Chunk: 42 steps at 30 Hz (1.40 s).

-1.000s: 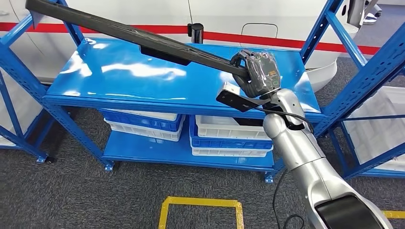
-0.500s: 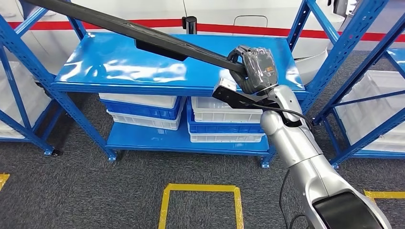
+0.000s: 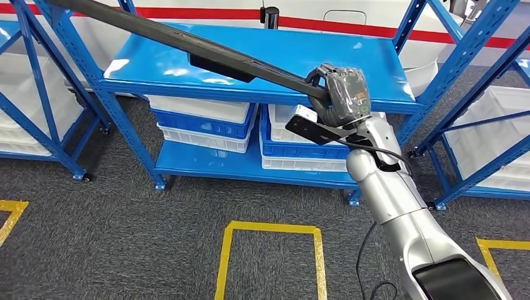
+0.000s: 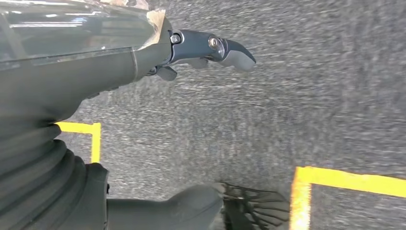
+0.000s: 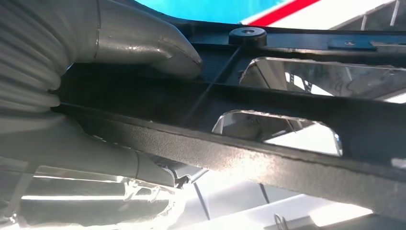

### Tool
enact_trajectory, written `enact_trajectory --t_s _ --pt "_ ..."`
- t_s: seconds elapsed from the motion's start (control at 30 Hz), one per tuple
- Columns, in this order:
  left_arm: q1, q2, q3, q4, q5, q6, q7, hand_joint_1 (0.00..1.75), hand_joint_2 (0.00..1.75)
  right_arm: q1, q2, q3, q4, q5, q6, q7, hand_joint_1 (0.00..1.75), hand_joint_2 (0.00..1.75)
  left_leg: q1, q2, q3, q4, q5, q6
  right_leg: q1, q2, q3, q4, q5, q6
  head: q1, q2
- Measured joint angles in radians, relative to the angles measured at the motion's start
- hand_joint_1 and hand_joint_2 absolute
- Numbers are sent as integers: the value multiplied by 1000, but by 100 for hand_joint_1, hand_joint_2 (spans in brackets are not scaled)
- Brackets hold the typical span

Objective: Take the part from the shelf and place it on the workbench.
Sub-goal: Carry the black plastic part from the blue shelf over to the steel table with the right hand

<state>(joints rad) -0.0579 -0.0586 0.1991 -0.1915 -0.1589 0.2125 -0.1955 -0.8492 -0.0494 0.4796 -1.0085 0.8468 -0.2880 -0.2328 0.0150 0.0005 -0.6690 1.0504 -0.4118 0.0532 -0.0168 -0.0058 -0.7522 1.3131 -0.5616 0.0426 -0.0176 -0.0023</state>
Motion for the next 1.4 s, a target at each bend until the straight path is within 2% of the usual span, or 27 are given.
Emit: enact_trajectory --t_s 0.03,0.1,0.17,0.23,0.3,0.33,0.37,0.43,0.47,0.5,0.53,0.6,0.67,0.7,0.8,0.87,0.9,0.97,1.0,1.03,1.07,1.13,1.17,1.23,1.3,1.33,1.4 --pt "0 -1 0 0 0 0 1 0 175 4 -1 -1 -1 0 0 0 175 175 -1 0 -17 0 14 -1 2 2 24 5 12 8 0 0" --pt "0 -2 0 0 0 0 1 0 175 7 -2 -4 -4 2 0 1 175 175 -3 0 -47 1 40 -6 9 3 121 -80 42 12 0 0" --pt "0 -4 0 0 0 1 2 0 175 5 -2 -7 -13 3 0 1 175 175 -4 1 -64 -2 65 -15 21 3 231 -223 23 -5 -2 0" --pt "0 -6 0 0 1 2 2 0 175 2 -1 -8 -22 3 0 0 175 175 -4 4 -65 -13 90 -28 29 4 269 -300 4 -21 -2 0" --pt "1 -6 0 0 2 5 3 0 175 1 1 -8 -22 3 2 0 175 175 -3 1 -67 -27 104 -40 22 5 255 -312 28 -31 1 0" --pt "3 -5 0 0 1 7 3 0 175 1 4 -8 -22 5 3 0 175 175 -2 -1 -74 -17 81 -45 16 3 249 -315 43 -40 0 0" --pt "5 -5 0 1 1 9 3 0 175 2 6 -8 -21 7 3 0 175 175 -1 -3 -85 12 39 -51 10 2 240 -318 59 -47 -3 0" --pt "6 -4 0 1 -1 11 3 0 175 6 9 -8 -21 12 2 0 175 175 2 -4 -112 132 -71 -62 9 1 216 -317 85 -58 -7 0" --pt "6 -4 0 1 -3 12 3 0 175 10 10 -8 -21 15 1 0 175 175 4 -4 -121 197 -102 -67 10 0 203 -317 96 -58 -8 0" --pt "5 -3 0 1 -4 14 4 0 175 16 10 -8 -21 17 1 0 175 175 6 -3 -120 244 -111 -72 10 -1 189 -316 106 -56 -7 0" --pt "5 -3 0 1 -6 16 5 0 175 21 9 -8 -21 20 0 0 175 175 8 -3 -104 258 -100 -75 9 -1 176 -316 117 -54 -8 0" --pt "4 -2 0 1 -7 19 6 0 175 30 9 -9 -21 25 0 -1 175 175 14 -3 -23 183 -60 -78 7 -1 152 -312 133 -46 -8 0" --pt "2 -1 0 1 -7 21 7 0 175 33 8 -12 -22 29 -1 -1 175 175 13 -5 73 53 -58 -75 9 -2 134 -306 145 -34 -7 0" --pt "1 0 0 1 -7 22 7 0 175 34 7 -14 -22 30 -1 -2 175 175 11 -6 100 10 -66 -71 11 -3 128 -304 151 -27 -7 0" --pt "1 0 0 1 -7 23 7 0 175 40 4 -19 -23 30 -2 -2 175 175 4 -6 106 -26 -63 -49 14 -4 118 -306 168 -3 -6 0" --pt "1 -1 0 1 -7 23 8 0 175 44 0 -23 -23 30 -2 -2 175 175 6 -1 95 -39 -43 -23 14 -1 94 -266 129 -3 -3 0" --pt "1 -1 0 2 -7 23 8 0 175 46 -2 -24 -23 31 -3 -2 175 175 7 1 86 -42 -33 -14 11 0 75 -216 90 -7 -2 0" --pt "0 0 0 2 -7 23 8 0 175 50 -6 -26 -22 31 -3 -2 175 175 5 3 63 -43 -13 -6 5 1 40 -81 15 -9 0 0" --pt "0 0 0 2 -7 23 8 0 175 54 -7 -26 -22 31 -3 -2 175 175 4 4 50 -42 -3 -7 4 2 34 -32 0 -3 0 0" --pt "0 0 0 2 -7 23 8 0 175 57 -8 -26 -22 31 -3 -2 175 175 5 4 38 -42 7 -9 2 2 45 -17 4 6 0 0" --pt "0 -1 0 2 -7 23 8 0 175 59 -8 -26 -22 31 -3 -2 175 175 6 4 26 -42 17 -12 1 2 72 -38 23 18 0 0" --pt "0 -2 0 2 -7 23 8 0 175 59 -8 -26 -22 31 -3 -2 175 175 7 3 5 -41 36 -22 -4 2 169 -167 55 31 0 0" --pt "0 -2 0 2 -7 23 8 0 175 57 -7 -27 -22 31 -3 -2 175 175 6 3 -3 -40 45 -28 -3 3 217 -240 54 29 0 0" --pt "-1 -1 0 2 -7 22 8 0 175 57 -7 -27 -24 31 -3 -2 175 175 5 2 -10 -45 66 -41 6 6 262 -321 42 14 -1 0" --pt "1 0 0 2 -9 22 10 0 175 58 -7 -28 -25 31 -3 -2 175 175 6 2 -12 -52 84 -53 10 8 253 -324 53 -6 -3 0" --pt "2 0 0 3 -10 22 11 0 175 58 -7 -28 -25 31 -3 -3 175 175 7 2 -18 -45 71 -58 6 7 246 -324 62 -16 -4 0" --pt "4 1 0 3 -13 23 14 0 175 58 -7 -29 -26 31 -3 -7 175 175 11 1 -42 26 -15 -64 -1 4 227 -325 86 -42 -6 0"
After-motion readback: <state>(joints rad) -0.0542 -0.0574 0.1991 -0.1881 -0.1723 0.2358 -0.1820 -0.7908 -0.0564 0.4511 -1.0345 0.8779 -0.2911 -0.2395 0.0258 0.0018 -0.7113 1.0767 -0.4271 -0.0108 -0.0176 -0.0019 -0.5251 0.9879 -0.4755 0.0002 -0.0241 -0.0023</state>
